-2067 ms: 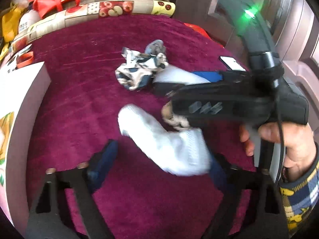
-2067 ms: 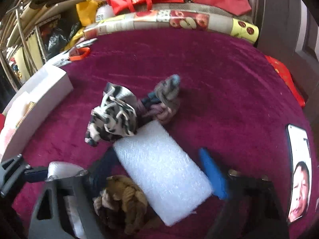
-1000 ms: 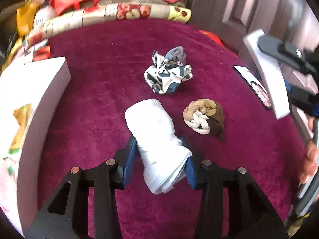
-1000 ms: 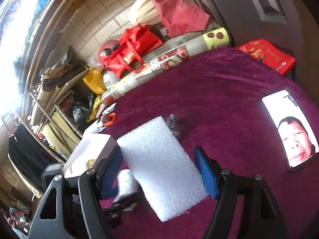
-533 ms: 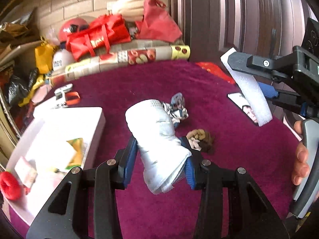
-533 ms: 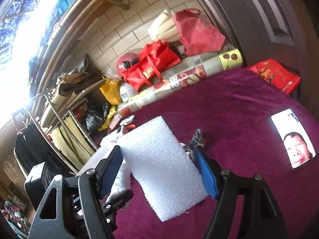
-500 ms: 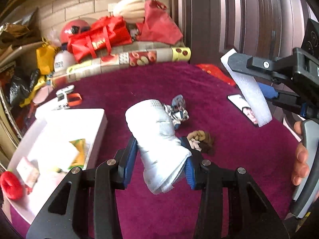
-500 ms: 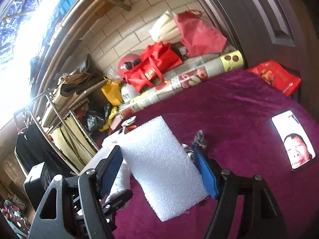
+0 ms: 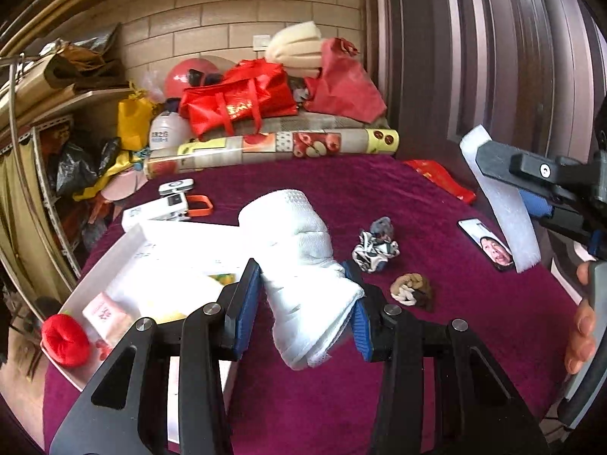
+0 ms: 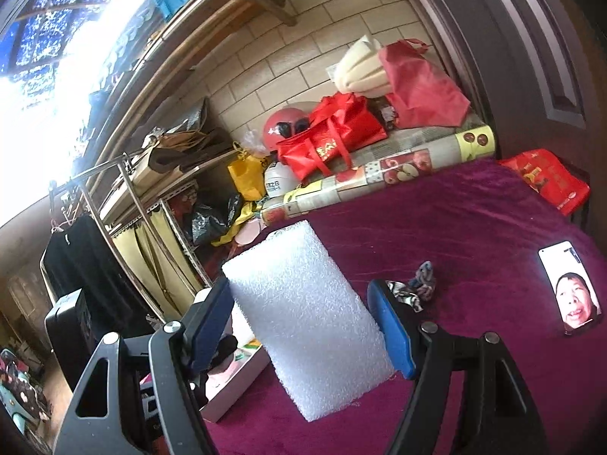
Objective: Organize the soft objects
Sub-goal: 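Carry the towel and foam sheet with both tools over the white tray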
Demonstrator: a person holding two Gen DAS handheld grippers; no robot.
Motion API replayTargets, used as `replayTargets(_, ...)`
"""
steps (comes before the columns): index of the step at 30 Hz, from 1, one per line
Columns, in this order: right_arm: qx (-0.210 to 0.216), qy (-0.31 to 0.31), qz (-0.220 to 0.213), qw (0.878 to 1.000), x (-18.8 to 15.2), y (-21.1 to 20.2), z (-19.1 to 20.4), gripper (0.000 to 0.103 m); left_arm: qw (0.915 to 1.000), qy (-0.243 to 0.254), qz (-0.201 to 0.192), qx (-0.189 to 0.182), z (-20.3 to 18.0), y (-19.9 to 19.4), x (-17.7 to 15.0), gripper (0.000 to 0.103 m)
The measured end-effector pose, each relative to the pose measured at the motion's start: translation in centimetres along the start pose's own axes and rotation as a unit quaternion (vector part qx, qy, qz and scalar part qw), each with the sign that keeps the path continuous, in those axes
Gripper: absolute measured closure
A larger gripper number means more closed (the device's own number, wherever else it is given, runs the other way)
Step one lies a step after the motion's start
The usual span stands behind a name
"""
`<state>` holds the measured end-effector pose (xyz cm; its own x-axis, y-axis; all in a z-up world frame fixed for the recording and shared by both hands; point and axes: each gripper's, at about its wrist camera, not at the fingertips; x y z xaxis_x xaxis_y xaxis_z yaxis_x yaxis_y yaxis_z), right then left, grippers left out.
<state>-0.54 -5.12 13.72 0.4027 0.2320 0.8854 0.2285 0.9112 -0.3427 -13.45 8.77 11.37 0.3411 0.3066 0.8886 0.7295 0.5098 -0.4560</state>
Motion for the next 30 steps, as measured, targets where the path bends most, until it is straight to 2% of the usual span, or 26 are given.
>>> replayTargets(6,0.007,-0.011,0.010,1.000,-0.2,0.9,1.5,0.030,0.9998,-0.012,-0.009,0.013,1.6,-0.9,-0.1,0.061)
replayTargets(12,0.016,-0.019,0.018,1.000,-0.5,1.7,2.9,0.030,0.9982,-0.040,-0.025,0.038,4.8,-2.2,0.1,0.061)
replayTargets(22,0.036,-0.022,0.033,0.999,-0.9,3.8,5.3,0.030,0.9859,-0.106,-0.046,0.121,12.7,-4.6,-0.2,0.061)
replayTargets(30,0.055,-0.029,0.050,0.997,-0.5,6.4,7.7,0.030,0.9798,-0.126,-0.041,0.150,15.6,-5.1,-1.3,0.061)
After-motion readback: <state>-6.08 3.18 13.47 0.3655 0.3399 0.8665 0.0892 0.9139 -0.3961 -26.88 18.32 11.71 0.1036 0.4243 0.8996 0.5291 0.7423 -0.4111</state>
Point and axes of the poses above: each gripper's, at about its wrist camera, not at the fingertips, and y roughly the way its jaws point, z to its left, x to its top, and after that the axes turned 2 degrees about -y, right-handed
